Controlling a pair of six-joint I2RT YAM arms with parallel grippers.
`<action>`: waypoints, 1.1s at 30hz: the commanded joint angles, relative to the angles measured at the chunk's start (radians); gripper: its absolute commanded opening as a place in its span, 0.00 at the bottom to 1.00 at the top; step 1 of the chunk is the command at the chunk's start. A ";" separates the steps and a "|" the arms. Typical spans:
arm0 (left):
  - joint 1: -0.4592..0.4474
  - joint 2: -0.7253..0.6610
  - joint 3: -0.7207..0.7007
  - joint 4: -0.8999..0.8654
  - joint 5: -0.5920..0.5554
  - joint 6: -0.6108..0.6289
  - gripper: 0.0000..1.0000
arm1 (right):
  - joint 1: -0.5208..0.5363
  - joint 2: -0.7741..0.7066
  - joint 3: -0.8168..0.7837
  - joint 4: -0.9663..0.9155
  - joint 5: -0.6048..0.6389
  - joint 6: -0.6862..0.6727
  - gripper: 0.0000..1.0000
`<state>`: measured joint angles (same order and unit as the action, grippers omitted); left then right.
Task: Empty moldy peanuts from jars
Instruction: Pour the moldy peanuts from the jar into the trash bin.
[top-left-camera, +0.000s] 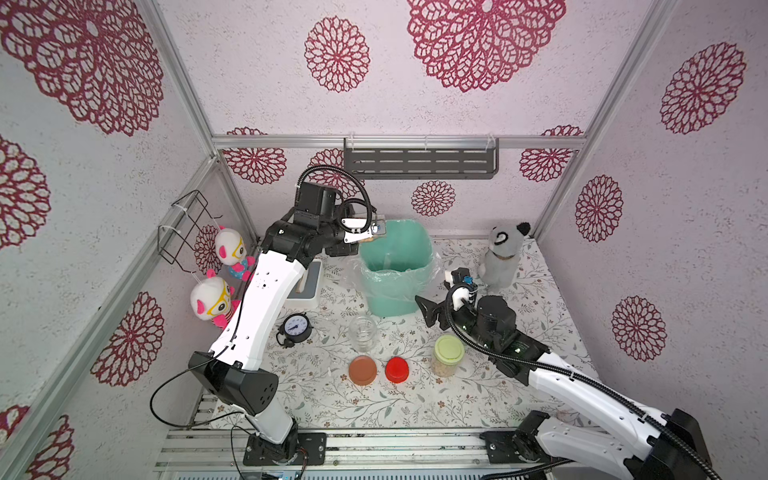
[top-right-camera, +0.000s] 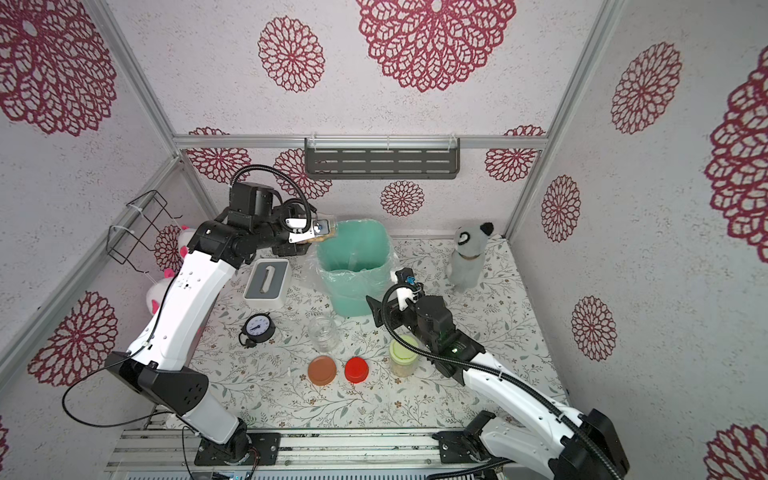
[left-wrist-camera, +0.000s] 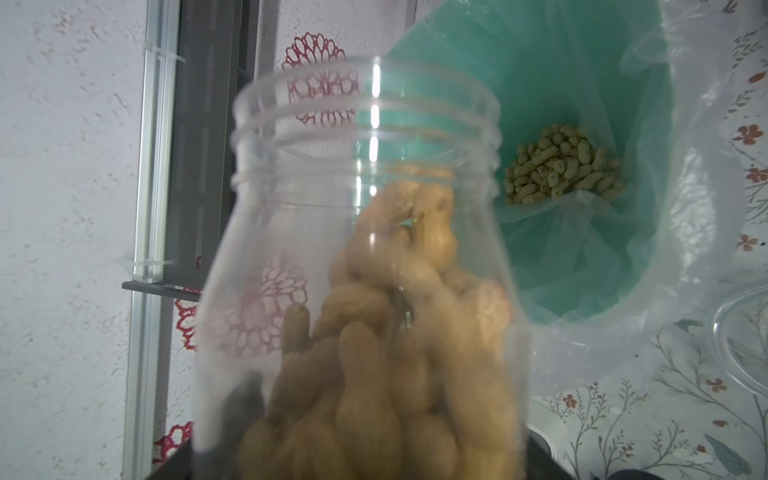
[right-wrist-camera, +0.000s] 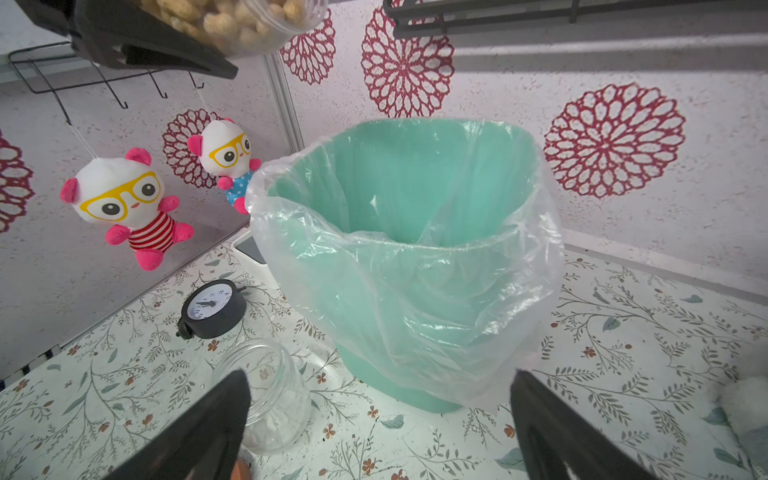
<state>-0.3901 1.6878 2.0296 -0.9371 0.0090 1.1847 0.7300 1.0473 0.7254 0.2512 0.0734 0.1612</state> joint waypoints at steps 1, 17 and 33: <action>-0.035 0.036 0.051 0.005 -0.143 0.116 0.00 | -0.009 0.001 -0.013 0.059 -0.009 0.031 0.99; -0.124 0.146 0.010 0.114 -0.424 0.434 0.00 | -0.018 -0.006 -0.083 0.113 0.042 0.049 0.99; -0.155 0.171 0.003 0.216 -0.486 0.562 0.00 | -0.023 0.002 -0.126 0.166 0.034 0.081 0.99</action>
<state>-0.5358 1.8534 2.0407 -0.7773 -0.4641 1.6840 0.7155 1.0546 0.5938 0.3553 0.1001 0.2165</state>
